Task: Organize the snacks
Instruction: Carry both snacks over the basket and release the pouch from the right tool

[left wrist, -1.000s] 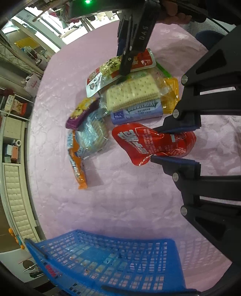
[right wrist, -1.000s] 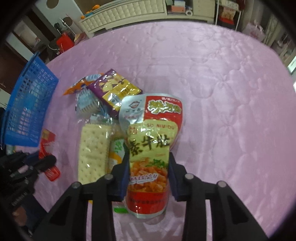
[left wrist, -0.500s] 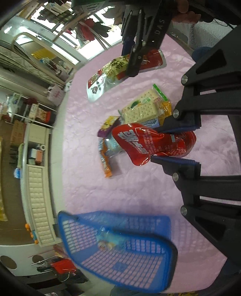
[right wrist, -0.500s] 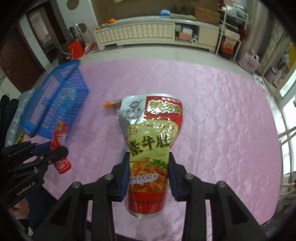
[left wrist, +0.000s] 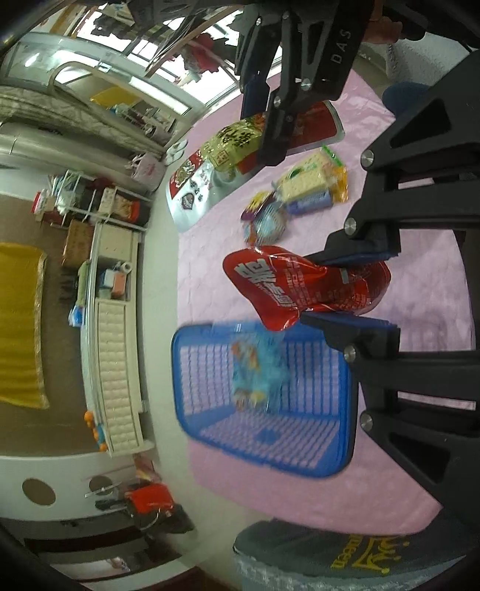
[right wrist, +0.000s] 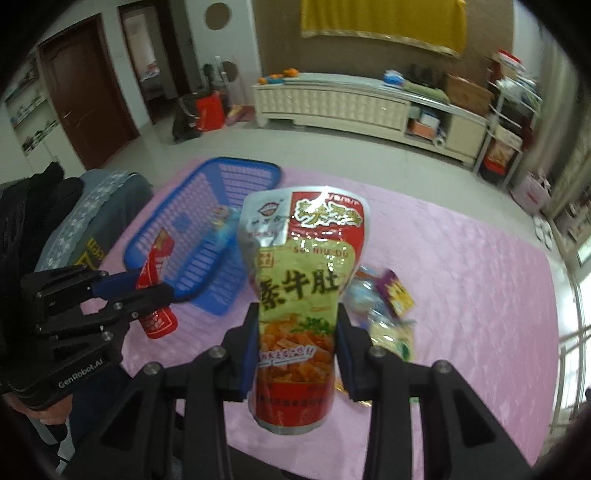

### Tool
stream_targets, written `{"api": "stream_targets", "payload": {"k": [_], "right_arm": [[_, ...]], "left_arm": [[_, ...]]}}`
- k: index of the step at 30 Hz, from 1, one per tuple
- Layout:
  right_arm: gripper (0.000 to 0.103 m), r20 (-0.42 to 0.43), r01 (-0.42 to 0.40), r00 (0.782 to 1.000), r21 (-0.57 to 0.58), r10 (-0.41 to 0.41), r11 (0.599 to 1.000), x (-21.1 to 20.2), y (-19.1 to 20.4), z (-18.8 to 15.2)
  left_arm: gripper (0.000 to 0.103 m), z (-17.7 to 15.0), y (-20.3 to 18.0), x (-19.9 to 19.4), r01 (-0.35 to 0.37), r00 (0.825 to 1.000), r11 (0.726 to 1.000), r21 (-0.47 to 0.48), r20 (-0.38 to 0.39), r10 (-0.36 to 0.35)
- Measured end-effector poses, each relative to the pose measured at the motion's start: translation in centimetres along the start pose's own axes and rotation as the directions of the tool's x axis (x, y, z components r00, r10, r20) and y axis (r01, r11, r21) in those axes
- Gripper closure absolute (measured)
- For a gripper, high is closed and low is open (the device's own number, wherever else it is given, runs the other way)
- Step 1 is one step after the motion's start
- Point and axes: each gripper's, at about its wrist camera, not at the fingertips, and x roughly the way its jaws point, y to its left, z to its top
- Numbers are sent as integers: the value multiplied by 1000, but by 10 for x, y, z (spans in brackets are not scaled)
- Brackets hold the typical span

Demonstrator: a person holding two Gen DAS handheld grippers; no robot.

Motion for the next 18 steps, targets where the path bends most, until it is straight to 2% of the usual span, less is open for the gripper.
{"api": "stream_targets", "payload": {"k": [4, 12, 18], "right_arm": [[62, 1, -22, 1000, -47, 22, 999, 13, 20, 16], [62, -17, -50, 999, -173, 48, 984, 48, 56, 45], [62, -102, -36, 995, -287, 7, 957, 93, 78, 68]], "left_arm": [[82, 7, 26, -4, -49, 999, 999, 6, 8, 49], [82, 20, 75, 4, -73, 997, 997, -36, -5, 73], [82, 26, 102, 25, -61, 998, 995, -73, -32, 59]]}}
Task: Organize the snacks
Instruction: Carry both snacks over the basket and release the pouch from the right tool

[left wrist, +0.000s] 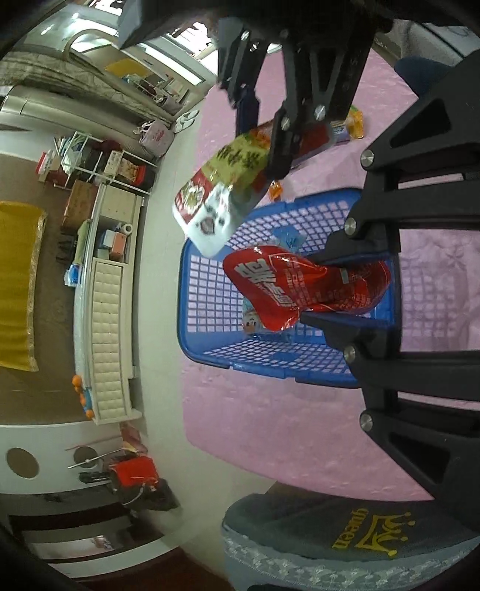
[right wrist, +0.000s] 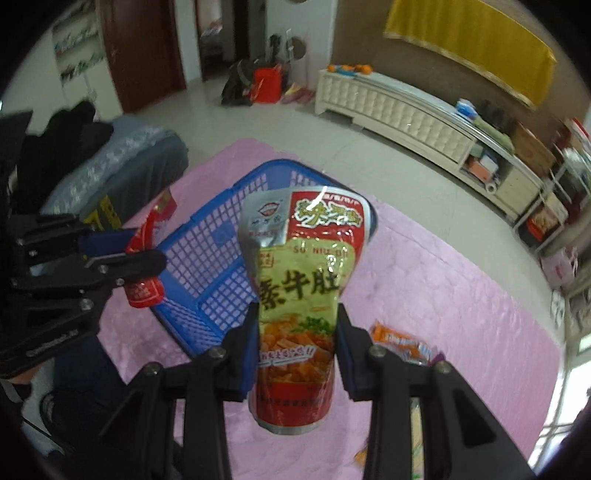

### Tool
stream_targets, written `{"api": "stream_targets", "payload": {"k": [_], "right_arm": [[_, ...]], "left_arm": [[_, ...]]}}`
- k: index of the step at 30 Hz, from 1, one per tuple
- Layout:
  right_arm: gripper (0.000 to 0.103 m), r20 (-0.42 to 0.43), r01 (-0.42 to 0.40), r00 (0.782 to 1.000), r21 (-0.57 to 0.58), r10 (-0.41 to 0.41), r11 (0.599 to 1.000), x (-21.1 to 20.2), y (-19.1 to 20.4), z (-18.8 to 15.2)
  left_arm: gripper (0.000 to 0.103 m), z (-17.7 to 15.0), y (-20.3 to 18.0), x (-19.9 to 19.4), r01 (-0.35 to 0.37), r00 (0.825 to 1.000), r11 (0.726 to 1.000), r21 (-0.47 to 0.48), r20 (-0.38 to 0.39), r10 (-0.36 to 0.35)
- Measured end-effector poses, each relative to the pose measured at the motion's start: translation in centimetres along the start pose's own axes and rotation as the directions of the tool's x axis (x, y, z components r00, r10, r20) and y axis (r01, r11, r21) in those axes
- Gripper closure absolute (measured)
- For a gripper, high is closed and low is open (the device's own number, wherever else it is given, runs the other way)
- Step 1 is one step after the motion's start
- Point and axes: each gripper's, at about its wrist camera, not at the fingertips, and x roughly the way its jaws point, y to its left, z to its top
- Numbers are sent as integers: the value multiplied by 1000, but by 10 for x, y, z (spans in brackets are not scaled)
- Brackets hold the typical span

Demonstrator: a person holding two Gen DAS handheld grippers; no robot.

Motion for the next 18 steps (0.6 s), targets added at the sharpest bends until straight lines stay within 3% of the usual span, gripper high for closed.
{"api": "stream_targets", "payload": {"k": [6, 11, 18], "right_arm": [[62, -88, 17, 996, -168, -32, 986, 54, 9, 28], [62, -164, -26, 986, -276, -20, 961, 93, 13, 42], [62, -177, -43, 984, -424, -37, 905, 117, 22, 61]], "left_arm": [[82, 10, 13, 26, -22, 999, 999, -32, -38, 21], [82, 18, 24, 49, -8, 997, 999, -46, -71, 5], [82, 14, 27, 61, -5, 996, 999, -49, -90, 1]]}}
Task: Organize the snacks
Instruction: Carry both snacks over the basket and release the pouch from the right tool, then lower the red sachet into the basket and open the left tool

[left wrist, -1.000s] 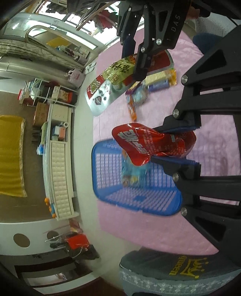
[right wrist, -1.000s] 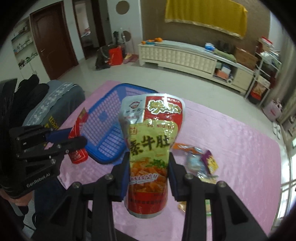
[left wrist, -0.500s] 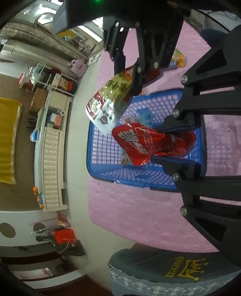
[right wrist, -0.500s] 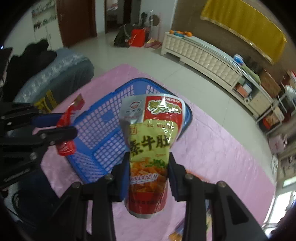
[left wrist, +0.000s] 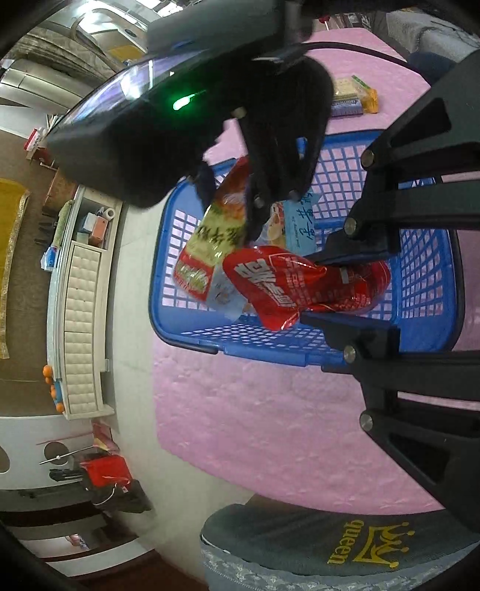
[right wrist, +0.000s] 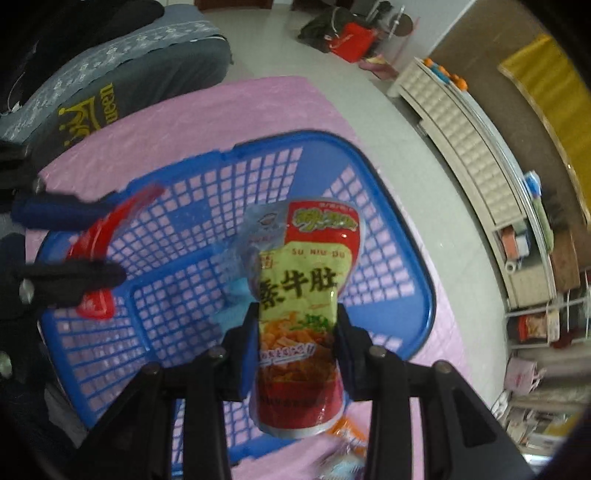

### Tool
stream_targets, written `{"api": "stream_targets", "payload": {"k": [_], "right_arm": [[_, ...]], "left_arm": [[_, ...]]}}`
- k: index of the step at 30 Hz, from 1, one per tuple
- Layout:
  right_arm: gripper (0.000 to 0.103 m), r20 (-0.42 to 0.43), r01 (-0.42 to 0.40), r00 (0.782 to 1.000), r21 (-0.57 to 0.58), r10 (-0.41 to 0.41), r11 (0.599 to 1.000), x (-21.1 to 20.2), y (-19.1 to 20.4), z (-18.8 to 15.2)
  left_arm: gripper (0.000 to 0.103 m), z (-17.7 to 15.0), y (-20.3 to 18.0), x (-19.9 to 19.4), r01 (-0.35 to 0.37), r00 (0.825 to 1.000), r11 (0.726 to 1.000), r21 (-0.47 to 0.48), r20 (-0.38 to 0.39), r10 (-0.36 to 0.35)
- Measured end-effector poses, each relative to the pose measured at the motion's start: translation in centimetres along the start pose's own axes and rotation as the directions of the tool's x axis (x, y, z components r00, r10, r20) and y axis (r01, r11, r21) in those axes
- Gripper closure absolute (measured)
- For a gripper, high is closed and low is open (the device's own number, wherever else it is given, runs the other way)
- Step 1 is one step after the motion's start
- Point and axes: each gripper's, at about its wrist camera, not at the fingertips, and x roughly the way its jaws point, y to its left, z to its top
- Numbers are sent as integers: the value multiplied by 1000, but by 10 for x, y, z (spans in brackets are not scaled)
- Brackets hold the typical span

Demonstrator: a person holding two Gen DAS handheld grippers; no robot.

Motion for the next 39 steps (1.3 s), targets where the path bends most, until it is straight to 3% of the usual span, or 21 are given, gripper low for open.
{"api": "stream_targets", "payload": {"k": [4, 8, 11, 14, 15, 19, 27, 30, 35, 39], "right_arm": [[62, -29, 18, 999, -126, -22, 992, 21, 10, 12], [60, -21, 63, 998, -143, -66, 988, 32, 10, 7], [41, -20, 98, 995, -154, -102, 983, 36, 9, 3], [22, 52, 157, 987, -157, -151, 975, 21, 13, -3], [16, 79, 170, 984, -143, -160, 975, 14, 12, -6], [16, 134, 187, 975, -47, -180, 981, -18, 10, -16], [16, 156, 106, 978, 186, -136, 977, -59, 3, -50], [16, 176, 67, 977, 288, -121, 955, -71, 1, -65], [16, 137, 43, 984, 454, -117, 890, -74, -3, -86], [16, 109, 74, 983, 496, -146, 865, -73, -3, -92]], "left_arm": [[82, 0, 4, 4, 1, 1000, 1000, -13, -6, -1], [82, -2, 10, 7, 2, 1000, 1000, -25, -8, -3], [82, -4, 8, 8, -5, 1000, 1000, -26, -15, 4], [82, -3, 5, 6, -8, 1000, 1000, -25, -15, 7], [82, -3, 7, 7, -9, 1000, 1000, -24, -15, 9], [82, -7, 1, 0, -13, 1000, 1000, -20, -11, 13], [82, -11, -17, -25, -12, 1000, 1000, 21, 27, 11], [81, -11, -26, -32, -10, 999, 999, 44, 39, 9], [81, -8, -31, -26, -6, 999, 998, 69, 50, 3], [81, -1, -37, -18, -9, 999, 994, 107, 43, 5]]}}
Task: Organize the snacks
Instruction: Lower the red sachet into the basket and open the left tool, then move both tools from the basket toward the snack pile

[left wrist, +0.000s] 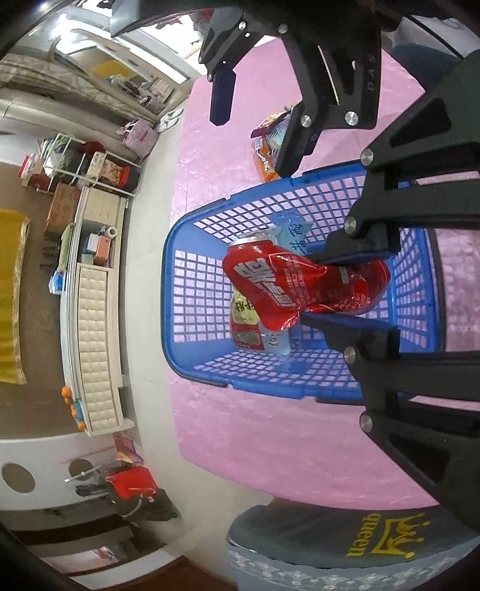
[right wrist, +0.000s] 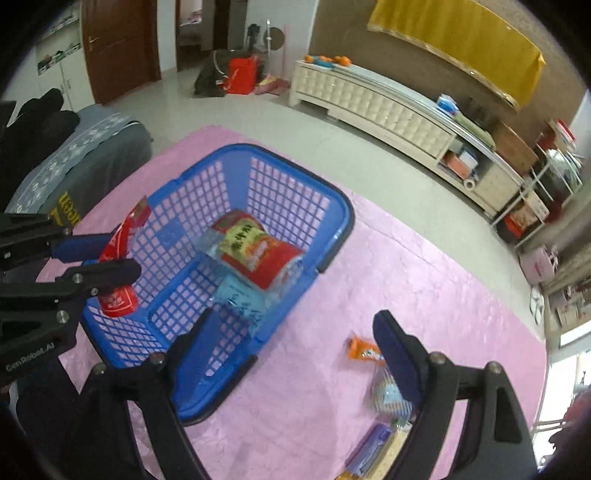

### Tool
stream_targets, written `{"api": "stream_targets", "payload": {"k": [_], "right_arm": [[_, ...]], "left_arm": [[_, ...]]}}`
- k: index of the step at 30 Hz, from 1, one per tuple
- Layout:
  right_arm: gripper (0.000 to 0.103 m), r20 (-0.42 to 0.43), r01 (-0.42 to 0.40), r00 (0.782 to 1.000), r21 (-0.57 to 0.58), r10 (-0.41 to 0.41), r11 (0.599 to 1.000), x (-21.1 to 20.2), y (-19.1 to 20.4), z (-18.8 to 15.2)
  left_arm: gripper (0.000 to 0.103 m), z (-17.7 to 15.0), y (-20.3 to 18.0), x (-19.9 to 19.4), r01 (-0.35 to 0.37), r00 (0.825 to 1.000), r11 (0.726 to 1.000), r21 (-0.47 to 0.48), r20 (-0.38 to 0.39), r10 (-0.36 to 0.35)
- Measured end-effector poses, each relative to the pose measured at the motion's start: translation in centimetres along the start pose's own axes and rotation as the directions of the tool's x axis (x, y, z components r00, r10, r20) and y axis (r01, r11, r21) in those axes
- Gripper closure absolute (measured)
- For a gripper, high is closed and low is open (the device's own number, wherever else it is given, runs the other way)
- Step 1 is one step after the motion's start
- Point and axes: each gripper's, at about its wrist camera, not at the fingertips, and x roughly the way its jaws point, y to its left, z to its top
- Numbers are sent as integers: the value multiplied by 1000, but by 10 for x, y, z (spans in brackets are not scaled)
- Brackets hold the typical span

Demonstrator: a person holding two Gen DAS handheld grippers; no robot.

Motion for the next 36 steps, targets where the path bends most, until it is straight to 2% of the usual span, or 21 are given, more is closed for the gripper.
{"api": "stream_targets", "payload": {"k": [3, 10, 14, 19, 25, 26, 27, 29, 36], "right_arm": [[16, -10, -6, 1000, 68, 7, 998, 5, -8, 2], [16, -29, -25, 999, 200, 31, 980, 27, -30, 10], [16, -22, -57, 998, 281, 66, 958, 38, -45, 12], [16, -24, -60, 997, 299, 70, 952, 52, -57, 12], [16, 6, -49, 999, 354, 50, 934, 56, -77, 6], [16, 8, -36, 999, 354, 35, 934, 55, -79, 5], [16, 11, -26, 1000, 354, 24, 935, 54, -80, 5], [16, 5, -21, 1000, 354, 20, 935, 51, -83, 2], [16, 6, -51, 999, 397, 53, 916, 32, -88, -8]], "left_arm": [[81, 10, -3, 8, -10, 1000, 999, 32, -3, 10], [80, 36, -4, 34, -10, 999, 999, 44, -36, 11], [80, 52, -4, 52, 56, 996, 998, 20, -65, -54], [80, 70, -10, 75, 83, 993, 996, 19, -90, -81], [75, 83, -21, 99, 62, 993, 996, 56, -101, -57], [64, 84, -23, 104, 54, 994, 996, 67, -98, -48], [48, 85, -26, 105, 44, 995, 996, 78, -94, -37], [33, 84, -31, 105, 17, 997, 995, 97, -77, -9], [32, 71, -32, 74, 32, 997, 995, 95, -66, -26]]}}
